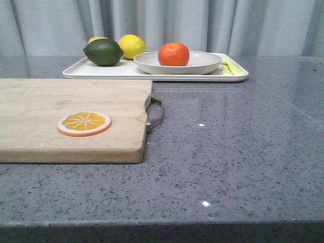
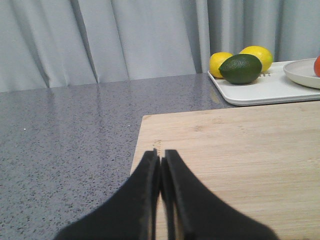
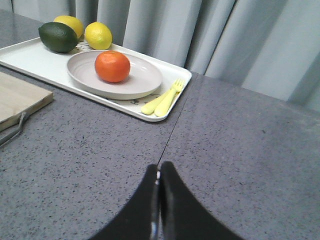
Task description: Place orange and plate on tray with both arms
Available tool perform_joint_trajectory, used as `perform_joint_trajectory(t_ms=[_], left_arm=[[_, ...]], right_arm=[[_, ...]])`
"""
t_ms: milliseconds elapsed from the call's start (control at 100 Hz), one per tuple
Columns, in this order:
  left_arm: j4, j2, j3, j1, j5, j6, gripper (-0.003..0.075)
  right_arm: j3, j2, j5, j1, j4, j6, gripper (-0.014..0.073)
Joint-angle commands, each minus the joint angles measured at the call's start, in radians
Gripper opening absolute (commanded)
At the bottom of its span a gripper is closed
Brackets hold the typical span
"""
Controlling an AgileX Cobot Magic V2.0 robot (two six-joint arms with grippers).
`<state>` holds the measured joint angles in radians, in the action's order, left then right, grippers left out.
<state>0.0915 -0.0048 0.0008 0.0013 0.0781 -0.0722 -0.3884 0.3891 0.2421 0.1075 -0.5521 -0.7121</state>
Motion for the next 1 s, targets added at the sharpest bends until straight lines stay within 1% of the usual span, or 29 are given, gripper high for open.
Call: perform_joint_trajectory(t_ms=[0,20,150,210,270,310,380,520,590,990], left_arm=[[-0.001,-0.032,0.01,0.002,-0.078,-0.008,-0.002],[-0.001,-0.032,0.01,0.002,-0.078,-0.008,-0.002],[-0.001,-0.032,0.01,0.002,-0.078,-0.008,-0.002],[-0.001,-0.032,0.01,0.002,-0.078,-0.008,-0.002],[-0.001,-0.032,0.01,0.002,-0.078,-0.008,-0.002],[-0.001,-0.032,0.01,0.002,-0.078,-0.008,-0.002],[-0.001,-0.032,0.01,0.002,-0.078,-0.008,-0.002],[-0.001,-0.032,0.01,0.002,-0.078,-0.008,-0.002],[-0.001,-0.032,0.01,0.002,-0.078,-0.008,-0.002],[-0.001,-0.032,0.01,0.002,-0.078,-0.008,-0.002]], right_arm=[[-0.014,-0.041,-0.095,-0.005,0.135,0.15,-0.0069],[-0.008,-0.052,-0.1,-0.005,0.179,0.182,-0.0069],[0.095,-0.13,-0.18,-0.005,0.469,0.528,-0.0069],[0.161,-0.177,-0.227,-0.005,0.564,0.673,-0.0069],[0.219,-0.22,-0.265,-0.005,0.639,0.769,-0.0069],[0.259,-0.252,-0.289,-0.005,0.662,0.815,-0.0069],[0.317,-0.298,-0.317,-0.005,0.671,0.844,-0.0069],[0.394,-0.362,-0.325,-0.005,0.67,0.85,-0.0069],[0.395,-0.379,-0.287,-0.005,0.67,0.85,-0.0069],[0.395,-0.383,-0.284,-0.005,0.67,0.85,-0.0069]])
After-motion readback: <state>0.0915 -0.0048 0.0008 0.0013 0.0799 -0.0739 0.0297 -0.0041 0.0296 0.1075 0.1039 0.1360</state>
